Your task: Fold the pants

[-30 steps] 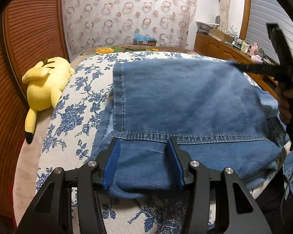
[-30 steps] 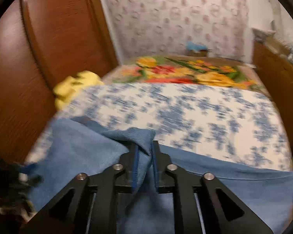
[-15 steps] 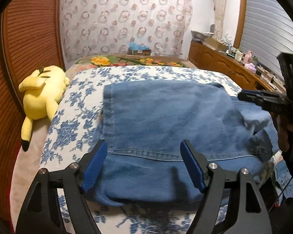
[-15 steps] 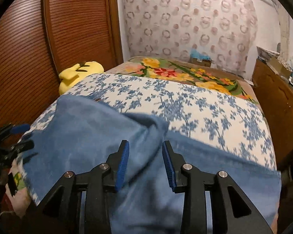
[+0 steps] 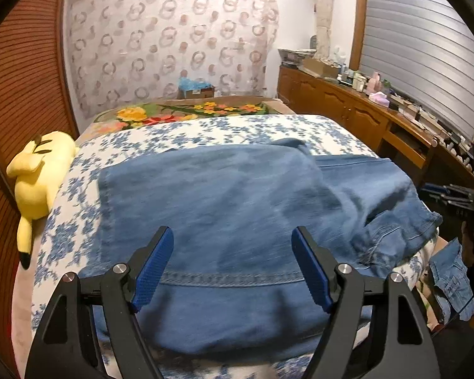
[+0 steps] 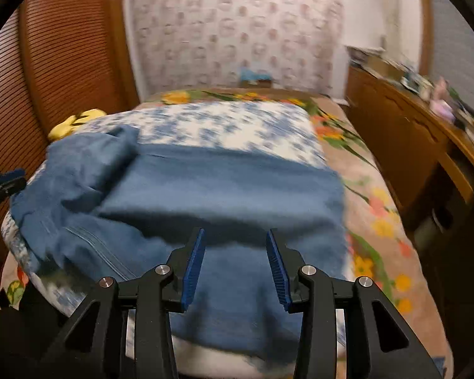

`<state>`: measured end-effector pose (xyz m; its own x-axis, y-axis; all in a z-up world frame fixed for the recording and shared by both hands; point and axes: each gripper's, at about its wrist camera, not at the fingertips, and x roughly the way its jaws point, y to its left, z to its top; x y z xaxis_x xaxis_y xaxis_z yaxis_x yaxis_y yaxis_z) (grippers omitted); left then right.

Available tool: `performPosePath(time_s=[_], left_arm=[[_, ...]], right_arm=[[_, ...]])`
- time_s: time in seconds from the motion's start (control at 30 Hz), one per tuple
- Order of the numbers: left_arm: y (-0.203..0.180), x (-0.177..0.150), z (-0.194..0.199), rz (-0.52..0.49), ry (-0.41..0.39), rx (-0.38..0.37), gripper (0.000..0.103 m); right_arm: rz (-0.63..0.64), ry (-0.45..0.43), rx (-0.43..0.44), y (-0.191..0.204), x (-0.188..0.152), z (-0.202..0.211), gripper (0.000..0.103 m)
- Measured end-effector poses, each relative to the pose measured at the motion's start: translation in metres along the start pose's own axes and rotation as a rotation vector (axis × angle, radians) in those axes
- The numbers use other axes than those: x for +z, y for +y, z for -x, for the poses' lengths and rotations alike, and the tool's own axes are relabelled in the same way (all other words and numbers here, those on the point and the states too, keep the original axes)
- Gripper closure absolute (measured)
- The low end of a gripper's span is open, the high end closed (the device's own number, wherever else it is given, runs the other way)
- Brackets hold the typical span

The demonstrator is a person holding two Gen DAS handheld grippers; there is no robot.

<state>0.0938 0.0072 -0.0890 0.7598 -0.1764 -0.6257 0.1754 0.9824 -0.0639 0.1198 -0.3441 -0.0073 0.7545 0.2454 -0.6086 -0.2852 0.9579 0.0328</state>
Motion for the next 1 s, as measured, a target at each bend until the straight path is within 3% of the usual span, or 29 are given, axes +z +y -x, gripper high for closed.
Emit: performPosePath(time_s=[0.17, 0.33, 0.4, 0.93, 0.97, 1.0], left_arm=[[-0.018, 0.004, -0.003, -0.029, 0.006, -0.007, 0.025], [-0.028, 0.007, -0.009, -0.044, 0.017, -0.013, 0.025], [-0.033, 0.007, -0.011, -0.050, 0.023, -0.016, 0.025], [-0.063, 0.002, -0.030, -0.105, 0.081, -0.047, 0.025], [-0.063, 0.001, -0.030, -0.106, 0.083, -0.046, 0.025], [-0.063, 0.001, -0.031, -0.103, 0.085, -0.045, 0.025]], right_arm=[[-0.053, 0.029, -0.048, -0.040, -0.027, 0.006, 0.061], [-0.080, 0.044, -0.053, -0.054, -0.038, 0.008, 0.058], [-0.090, 0.045, -0.053, -0.055, -0.039, 0.009, 0.050], [-0.060, 0.080, -0.079, -0.039, -0.046, -0.001, 0.050], [-0.055, 0.078, -0.080, -0.037, -0.045, -0.004, 0.052], [-0.045, 0.076, -0.077, -0.037, -0.046, -0.004, 0.060]])
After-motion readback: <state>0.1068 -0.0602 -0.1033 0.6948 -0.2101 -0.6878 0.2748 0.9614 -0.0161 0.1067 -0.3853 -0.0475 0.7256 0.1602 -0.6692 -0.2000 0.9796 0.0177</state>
